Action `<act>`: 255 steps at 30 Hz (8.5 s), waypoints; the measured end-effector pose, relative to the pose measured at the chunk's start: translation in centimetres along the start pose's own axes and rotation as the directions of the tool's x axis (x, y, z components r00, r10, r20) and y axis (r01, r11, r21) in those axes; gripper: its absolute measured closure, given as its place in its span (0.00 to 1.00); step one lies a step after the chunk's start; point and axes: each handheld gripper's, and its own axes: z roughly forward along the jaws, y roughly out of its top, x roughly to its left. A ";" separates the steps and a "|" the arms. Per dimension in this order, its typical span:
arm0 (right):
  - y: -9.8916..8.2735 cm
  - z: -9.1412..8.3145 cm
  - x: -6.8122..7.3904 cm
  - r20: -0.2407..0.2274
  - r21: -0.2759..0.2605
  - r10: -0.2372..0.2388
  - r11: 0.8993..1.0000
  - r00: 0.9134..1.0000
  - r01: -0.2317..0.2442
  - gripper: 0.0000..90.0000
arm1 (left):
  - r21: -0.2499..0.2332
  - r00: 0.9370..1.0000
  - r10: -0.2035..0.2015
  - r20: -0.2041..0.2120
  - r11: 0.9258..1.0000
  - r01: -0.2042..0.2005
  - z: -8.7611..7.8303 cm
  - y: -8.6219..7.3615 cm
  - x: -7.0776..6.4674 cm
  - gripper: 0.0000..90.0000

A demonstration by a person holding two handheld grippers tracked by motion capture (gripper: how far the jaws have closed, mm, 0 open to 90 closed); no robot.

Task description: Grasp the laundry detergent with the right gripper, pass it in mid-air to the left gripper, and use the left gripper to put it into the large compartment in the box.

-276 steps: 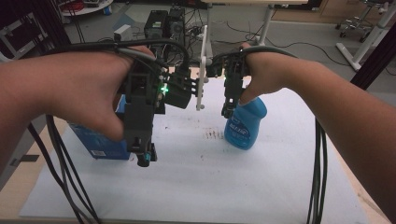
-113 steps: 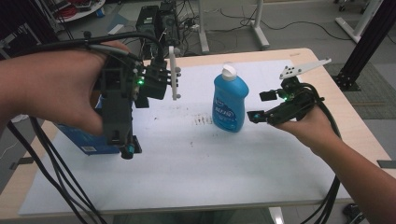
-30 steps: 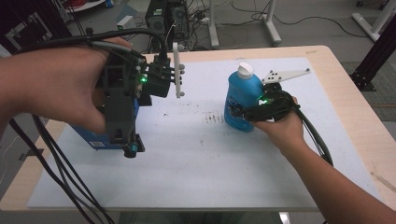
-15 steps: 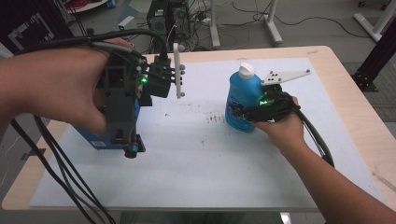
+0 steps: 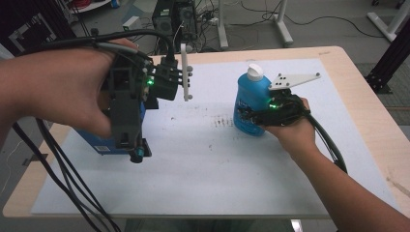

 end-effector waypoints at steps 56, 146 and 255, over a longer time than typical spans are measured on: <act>6.4 -0.6 9.5 -0.478 -0.013 -0.254 0.959 0.841 0.282 0.51 | -0.040 0.999 0.018 -0.051 0.999 -0.020 -0.9 3.5 2.8 0.02; 8.9 2.5 12.7 -0.530 -0.056 -0.256 0.962 0.808 0.269 0.52 | 0.000 0.995 0.009 -0.100 1.000 -0.009 0.7 5.0 1.7 0.43; 17.2 -10.8 4.4 -0.298 0.379 -0.309 0.830 0.903 0.409 0.01 | -0.003 0.356 -0.935 0.002 0.356 0.935 -6.7 -15.0 13.6 0.44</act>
